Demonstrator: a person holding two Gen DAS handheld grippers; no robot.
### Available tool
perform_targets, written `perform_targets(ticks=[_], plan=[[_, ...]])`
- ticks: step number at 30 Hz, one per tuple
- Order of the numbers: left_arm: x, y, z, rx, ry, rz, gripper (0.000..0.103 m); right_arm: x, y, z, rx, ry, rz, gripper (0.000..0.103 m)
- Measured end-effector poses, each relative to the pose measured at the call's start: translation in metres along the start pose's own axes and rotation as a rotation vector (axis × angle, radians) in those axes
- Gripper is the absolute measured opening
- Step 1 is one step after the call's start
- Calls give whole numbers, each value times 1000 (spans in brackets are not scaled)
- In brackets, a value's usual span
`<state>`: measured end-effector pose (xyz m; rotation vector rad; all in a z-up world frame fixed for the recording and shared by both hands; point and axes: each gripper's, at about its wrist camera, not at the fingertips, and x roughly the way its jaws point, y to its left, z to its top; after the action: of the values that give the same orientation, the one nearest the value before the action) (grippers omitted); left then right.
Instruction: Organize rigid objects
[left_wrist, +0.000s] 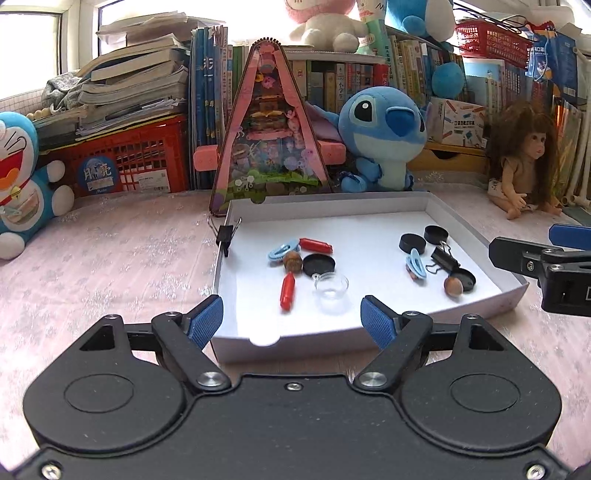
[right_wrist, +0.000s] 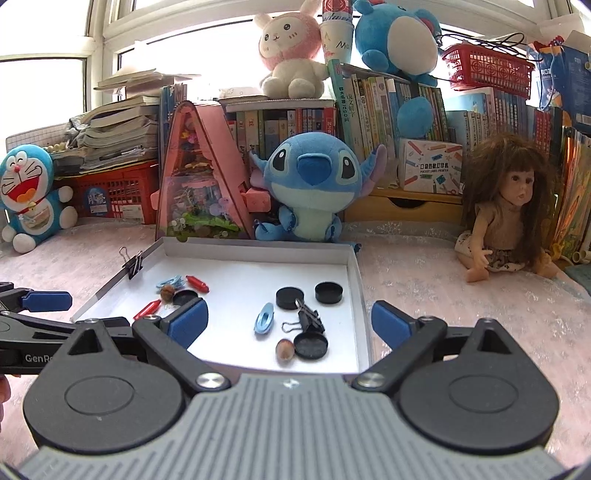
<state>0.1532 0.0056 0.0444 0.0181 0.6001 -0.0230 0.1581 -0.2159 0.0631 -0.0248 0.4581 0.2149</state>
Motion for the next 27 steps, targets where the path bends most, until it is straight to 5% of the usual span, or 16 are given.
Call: perform_targets(ticks=[27], plan=[[11, 4, -47, -32, 68, 27, 80, 5, 7, -49, -1, 85, -16, 103]])
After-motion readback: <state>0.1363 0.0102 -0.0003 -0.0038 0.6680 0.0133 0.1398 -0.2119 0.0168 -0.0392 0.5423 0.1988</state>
